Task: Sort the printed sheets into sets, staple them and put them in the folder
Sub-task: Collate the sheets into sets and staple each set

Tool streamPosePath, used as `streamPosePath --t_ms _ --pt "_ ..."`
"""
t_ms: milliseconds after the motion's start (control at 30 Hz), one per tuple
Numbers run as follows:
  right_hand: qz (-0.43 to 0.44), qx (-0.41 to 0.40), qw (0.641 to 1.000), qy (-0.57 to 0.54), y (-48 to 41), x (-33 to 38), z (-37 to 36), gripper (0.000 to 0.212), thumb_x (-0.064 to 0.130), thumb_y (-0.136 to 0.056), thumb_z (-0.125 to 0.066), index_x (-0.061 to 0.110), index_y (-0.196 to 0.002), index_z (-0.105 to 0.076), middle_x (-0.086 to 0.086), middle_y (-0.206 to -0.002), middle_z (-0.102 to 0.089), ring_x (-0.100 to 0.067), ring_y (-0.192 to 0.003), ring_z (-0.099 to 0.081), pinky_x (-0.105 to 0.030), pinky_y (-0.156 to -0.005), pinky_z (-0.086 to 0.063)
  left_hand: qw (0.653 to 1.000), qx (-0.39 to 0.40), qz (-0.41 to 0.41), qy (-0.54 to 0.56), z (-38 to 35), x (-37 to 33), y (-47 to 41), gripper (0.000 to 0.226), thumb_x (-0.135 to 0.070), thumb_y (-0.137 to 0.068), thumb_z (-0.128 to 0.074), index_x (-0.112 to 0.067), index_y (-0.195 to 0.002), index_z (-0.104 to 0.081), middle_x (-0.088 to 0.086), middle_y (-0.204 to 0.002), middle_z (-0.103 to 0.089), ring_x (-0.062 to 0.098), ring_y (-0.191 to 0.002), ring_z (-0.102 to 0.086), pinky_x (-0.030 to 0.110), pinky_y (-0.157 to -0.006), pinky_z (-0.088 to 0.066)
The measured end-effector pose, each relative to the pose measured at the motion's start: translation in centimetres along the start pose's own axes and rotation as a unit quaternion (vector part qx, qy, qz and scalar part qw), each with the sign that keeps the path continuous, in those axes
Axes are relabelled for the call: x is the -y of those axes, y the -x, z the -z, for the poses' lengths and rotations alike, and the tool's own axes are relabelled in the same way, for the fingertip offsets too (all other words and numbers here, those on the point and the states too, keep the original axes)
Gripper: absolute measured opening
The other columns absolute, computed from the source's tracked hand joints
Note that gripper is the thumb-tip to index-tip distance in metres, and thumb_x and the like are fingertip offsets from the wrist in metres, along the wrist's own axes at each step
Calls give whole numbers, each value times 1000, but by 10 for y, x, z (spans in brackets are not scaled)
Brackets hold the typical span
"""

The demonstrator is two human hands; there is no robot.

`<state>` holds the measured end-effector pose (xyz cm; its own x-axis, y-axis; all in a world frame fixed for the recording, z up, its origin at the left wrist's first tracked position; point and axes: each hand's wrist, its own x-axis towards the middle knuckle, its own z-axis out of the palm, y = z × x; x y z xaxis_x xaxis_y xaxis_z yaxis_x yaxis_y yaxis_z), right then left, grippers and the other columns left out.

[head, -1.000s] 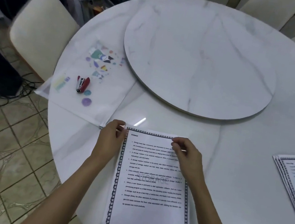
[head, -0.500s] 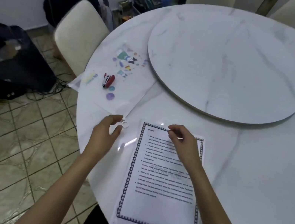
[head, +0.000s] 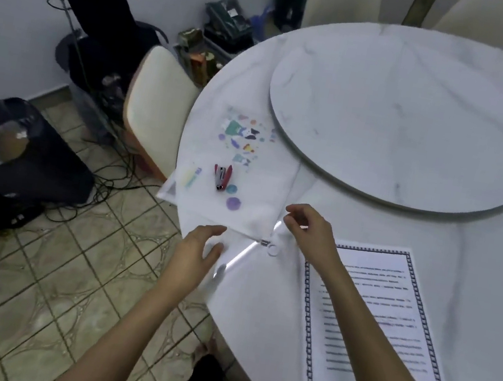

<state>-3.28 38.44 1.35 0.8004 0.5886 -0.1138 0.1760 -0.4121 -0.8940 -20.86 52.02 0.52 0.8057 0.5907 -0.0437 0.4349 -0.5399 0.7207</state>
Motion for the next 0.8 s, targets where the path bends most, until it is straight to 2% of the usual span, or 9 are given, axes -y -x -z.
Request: streamPosePath --t_ms 100,200,300,367,500,600,733,800 --pt "2 5 1000 26 -25 16 -35 25 15 -88 -58 9 -112 -59 -3 -95 -62 -13 -83 -54 2 -65 -37 1000 6 -18 -11 29 19 -21 33 -13 -92 -53 -14 -125 -54 1 -125 -57 14 -114 -51 16 -86 -34" --pt "-5 11 998 66 -50 27 -65 31 17 -89 -58 7 -118 -55 -8 -104 -62 -15 -85 -54 -10 -71 -38 1000 -2 -20 -16 51 35 -38 33 -13 -92 -53 -14 -125 -54 1 -124 -57 15 -115 -52 14 -86 -32" --pt "-33 -7 993 113 -73 35 -91 37 19 -90 -56 3 -122 -51 -15 -115 -58 -25 -101 -55 -22 -82 -36 999 4 -30 -24 63 46 -50 33 -10 -91 -55 -10 -124 -55 4 -123 -59 17 -112 -53 12 -87 -32" --pt "-39 -8 989 142 -85 40 -108 40 21 -90 -56 1 -124 -48 -16 -121 -53 -27 -110 -52 -26 -87 -37 999 12 -37 -23 68 50 -53 33 -10 -91 -54 -10 -124 -55 5 -124 -58 11 -109 -51 9 -88 -31" --pt "-28 -22 986 161 -99 51 -136 44 30 -88 -58 -2 -117 -48 -16 -120 -49 -31 -108 -50 -33 -82 -39 998 21 -57 -26 78 58 -60 33 -9 -92 -53 -11 -125 -54 4 -126 -56 4 -107 -45 -3 -84 -26" --pt "-24 -27 984 176 -103 54 -151 44 31 -83 -62 -2 -109 -48 -16 -114 -49 -31 -105 -48 -31 -75 -37 998 15 -56 -38 85 64 -64 33 -11 -92 -53 -13 -125 -54 2 -126 -55 7 -113 -47 3 -85 -26" --pt "-1 -38 968 246 -107 51 -159 40 31 -91 -52 -2 -113 -47 -18 -117 -48 -31 -109 -46 -35 -82 -41 997 22 -48 -51 89 72 -66 33 -14 -91 -54 -13 -124 -54 4 -126 -55 16 -120 -49 13 -92 -30" --pt "7 -37 970 242 -109 48 -159 37 29 -93 -48 -3 -112 -48 -19 -118 -48 -31 -109 -46 -35 -84 -41 997 28 -51 -56 89 74 -67 32 -14 -91 -55 -14 -123 -56 4 -125 -56 17 -119 -50 15 -91 -32"
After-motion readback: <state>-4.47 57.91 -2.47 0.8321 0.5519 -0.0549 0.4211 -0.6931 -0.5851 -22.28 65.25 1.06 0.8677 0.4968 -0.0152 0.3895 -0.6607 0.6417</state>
